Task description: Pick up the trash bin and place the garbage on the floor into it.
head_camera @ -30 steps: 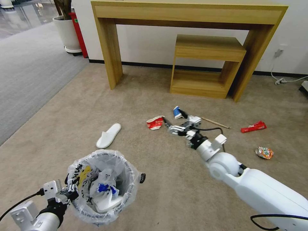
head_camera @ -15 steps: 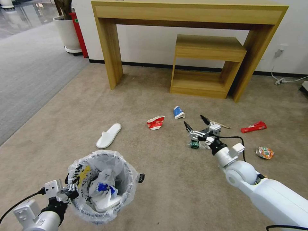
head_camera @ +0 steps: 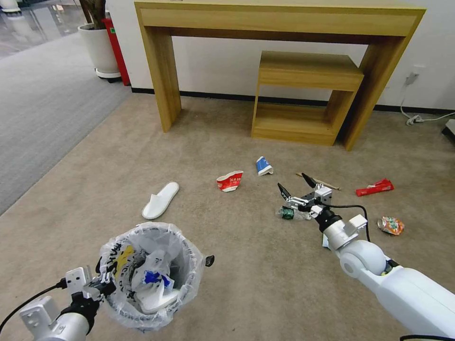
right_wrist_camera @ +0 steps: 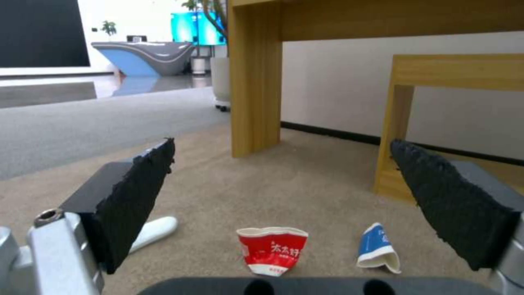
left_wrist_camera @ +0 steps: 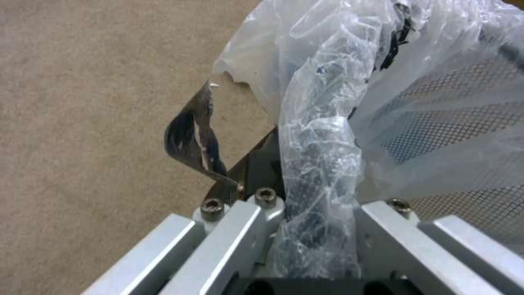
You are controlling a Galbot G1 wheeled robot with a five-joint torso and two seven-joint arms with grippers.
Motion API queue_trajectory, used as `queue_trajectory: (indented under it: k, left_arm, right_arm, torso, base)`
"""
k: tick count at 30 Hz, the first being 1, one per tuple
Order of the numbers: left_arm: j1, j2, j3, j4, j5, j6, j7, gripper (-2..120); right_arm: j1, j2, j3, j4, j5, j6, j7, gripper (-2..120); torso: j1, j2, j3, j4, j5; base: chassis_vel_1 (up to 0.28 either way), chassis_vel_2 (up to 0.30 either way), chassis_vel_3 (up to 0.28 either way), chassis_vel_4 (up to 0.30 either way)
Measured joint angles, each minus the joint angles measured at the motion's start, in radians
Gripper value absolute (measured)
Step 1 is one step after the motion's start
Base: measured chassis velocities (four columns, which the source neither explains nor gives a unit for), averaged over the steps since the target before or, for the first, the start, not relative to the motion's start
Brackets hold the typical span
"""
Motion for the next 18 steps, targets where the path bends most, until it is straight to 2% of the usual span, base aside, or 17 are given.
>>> queue_trajectory:
  k: [18]
  left_arm:
    - [0.009, -0.004, -0.007, -0.009, 0.007, 0.002, 0.007, 1]
  right_arm:
    - [0.004, 0.002, -0.003, -0.007, -0.011, 0.015, -0.01, 100]
  torso:
    - [0.0, 0.0, 0.0, -0.0001, -0.0001]
  base:
    - [0.0, 0.0, 0.0, 0.0]
